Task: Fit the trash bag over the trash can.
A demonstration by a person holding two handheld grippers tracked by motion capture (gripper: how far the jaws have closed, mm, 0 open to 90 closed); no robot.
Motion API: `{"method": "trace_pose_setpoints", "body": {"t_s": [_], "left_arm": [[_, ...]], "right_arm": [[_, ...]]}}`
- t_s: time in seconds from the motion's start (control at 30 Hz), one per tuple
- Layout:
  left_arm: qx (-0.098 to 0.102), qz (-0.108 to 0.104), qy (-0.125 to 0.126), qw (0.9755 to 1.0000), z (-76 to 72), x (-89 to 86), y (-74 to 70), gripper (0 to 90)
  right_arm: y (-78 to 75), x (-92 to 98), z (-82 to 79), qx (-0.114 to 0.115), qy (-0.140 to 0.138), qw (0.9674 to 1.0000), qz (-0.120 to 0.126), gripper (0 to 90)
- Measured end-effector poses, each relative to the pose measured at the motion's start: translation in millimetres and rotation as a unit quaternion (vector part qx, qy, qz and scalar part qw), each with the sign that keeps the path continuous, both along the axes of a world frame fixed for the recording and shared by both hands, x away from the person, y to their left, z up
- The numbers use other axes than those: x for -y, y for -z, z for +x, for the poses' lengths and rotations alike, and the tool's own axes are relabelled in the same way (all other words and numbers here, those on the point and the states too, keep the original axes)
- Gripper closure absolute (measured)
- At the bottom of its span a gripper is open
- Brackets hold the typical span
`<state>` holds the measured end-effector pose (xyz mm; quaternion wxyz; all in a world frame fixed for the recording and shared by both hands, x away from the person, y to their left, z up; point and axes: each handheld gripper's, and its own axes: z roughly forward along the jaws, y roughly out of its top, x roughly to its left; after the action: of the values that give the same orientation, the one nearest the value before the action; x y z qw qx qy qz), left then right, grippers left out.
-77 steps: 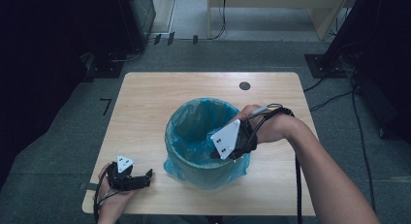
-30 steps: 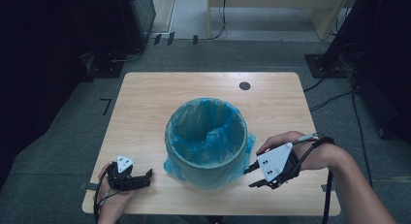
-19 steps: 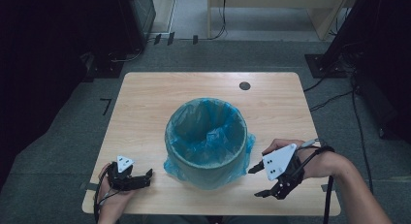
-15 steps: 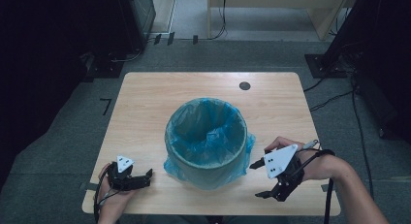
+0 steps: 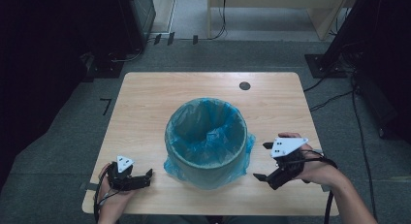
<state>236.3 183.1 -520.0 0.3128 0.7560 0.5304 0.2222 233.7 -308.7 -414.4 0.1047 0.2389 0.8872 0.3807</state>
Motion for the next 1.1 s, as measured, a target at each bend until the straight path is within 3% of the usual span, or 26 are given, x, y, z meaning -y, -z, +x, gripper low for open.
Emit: {"method": "trace_pose_setpoints", "body": {"t_s": [0.07, 0.2, 0.47, 0.63, 0.7, 0.9, 1.1], "left_arm": [[0.0, 0.0, 0.0, 1.0, 0.0, 0.0, 0.0, 0.0], [0.0, 0.0, 0.0, 1.0, 0.0, 0.0, 0.0, 0.0], [0.0, -0.001, 0.0, 1.0, 0.0, 0.1, 0.0, 0.0], [0.0, -0.001, 0.0, 1.0, 0.0, 0.1, 0.0, 0.0], [0.0, 0.0, 0.0, 1.0, 0.0, 0.0, 0.0, 0.0], [0.0, 0.0, 0.0, 1.0, 0.0, 0.0, 0.0, 0.0], [0.0, 0.0, 0.0, 1.0, 0.0, 0.1, 0.0, 0.0]], "right_arm": [[5.8, 2.0, 2.9, 0.0, 0.04, 0.9992, -0.005, 0.0], [16.2, 8.2, 7.1, -0.002, 0.092, 0.9957, 0.004, 0.0], [28.4, 19.5, 11.3, 0.002, 0.188, 0.9818, 0.025, 0.0], [36.0, 26.9, 11.4, 0.005, 0.232, 0.972, 0.036, 0.0], [40.0, 28.8, 11.1, 0.006, 0.252, 0.9674, 0.027, 0.0], [51.9, 35.9, 10.4, -0.004, 0.288, 0.9575, 0.016, 0.0], [62.2, 43.0, 6.5, -0.018, 0.311, 0.9503, 0.013, 0.0]]}}
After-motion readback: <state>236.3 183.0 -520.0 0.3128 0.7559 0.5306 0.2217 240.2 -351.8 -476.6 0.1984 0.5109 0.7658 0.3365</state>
